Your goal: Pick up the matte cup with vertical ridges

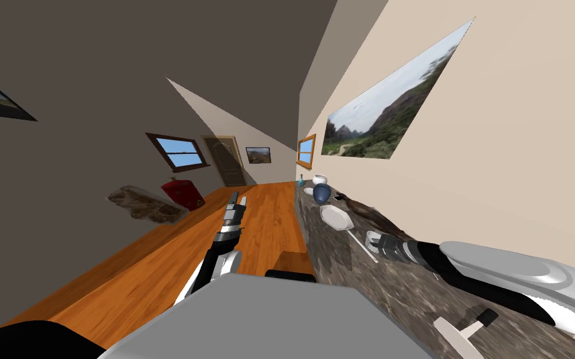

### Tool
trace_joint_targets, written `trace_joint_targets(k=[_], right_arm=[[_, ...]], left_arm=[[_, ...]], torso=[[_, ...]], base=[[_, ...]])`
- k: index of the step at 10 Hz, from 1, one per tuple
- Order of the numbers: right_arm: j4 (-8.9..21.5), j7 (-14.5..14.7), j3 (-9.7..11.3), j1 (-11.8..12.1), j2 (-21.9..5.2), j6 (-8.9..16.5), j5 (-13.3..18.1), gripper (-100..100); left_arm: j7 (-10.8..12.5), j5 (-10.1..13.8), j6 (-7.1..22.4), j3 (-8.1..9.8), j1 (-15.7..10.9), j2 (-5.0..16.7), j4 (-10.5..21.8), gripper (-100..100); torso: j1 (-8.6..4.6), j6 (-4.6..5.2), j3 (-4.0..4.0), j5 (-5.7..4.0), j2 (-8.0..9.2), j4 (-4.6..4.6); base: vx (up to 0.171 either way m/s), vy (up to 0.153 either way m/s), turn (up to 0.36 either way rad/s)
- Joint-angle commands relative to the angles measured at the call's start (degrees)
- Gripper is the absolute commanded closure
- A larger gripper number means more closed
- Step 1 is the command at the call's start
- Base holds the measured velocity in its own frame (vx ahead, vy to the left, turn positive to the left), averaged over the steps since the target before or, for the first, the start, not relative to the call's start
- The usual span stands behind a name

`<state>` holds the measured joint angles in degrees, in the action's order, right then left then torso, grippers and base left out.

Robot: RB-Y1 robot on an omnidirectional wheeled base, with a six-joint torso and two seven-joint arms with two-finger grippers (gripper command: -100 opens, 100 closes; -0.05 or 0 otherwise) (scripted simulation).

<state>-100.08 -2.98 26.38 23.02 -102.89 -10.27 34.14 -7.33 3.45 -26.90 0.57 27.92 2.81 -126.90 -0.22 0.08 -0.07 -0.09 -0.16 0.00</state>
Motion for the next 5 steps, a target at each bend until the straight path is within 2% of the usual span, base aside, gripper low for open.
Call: trace_joint_targets(k=[1, 3, 4, 5], right_arm=[[0.00, 0.00, 0.00, 0.00, 0.00, 0.00, 0.00, 100], [0.03, -0.06, -0.01, -0.01, 0.01, 0.05, -0.03, 100], [0.04, -0.08, -0.01, 0.00, 0.02, 0.05, -0.04, 0], [1.00, 1.14, -2.12, 1.10, 1.05, -2.18, 1.09, 100]], left_arm=[[0.00, 0.00, 0.00, 0.00, 0.00, 0.00, 0.00, 0], [0.00, 0.00, 0.00, 0.00, 0.00, 0.00, 0.00, 0], [0.00, 0.00, 0.00, 0.00, 0.00, 0.00, 0.00, 0], [0.00, 0.00, 0.00, 0.00, 0.00, 0.00, 0.00, 0]], torso=[[0.00, 0.00, 0.00, 0.00, 0.00, 0.00], [0.01, -0.03, -0.03, 0.00, -0.03, -0.02], [0.02, -0.04, -0.03, 0.01, -0.04, -0.02], [0.02, -0.04, -0.03, 0.01, -0.05, -0.02]], base=[[0.000, 0.000, 0.000], [0.000, 0.000, 0.000], [0.000, 0.000, 0.000], [0.074, 0.028, -0.214]])
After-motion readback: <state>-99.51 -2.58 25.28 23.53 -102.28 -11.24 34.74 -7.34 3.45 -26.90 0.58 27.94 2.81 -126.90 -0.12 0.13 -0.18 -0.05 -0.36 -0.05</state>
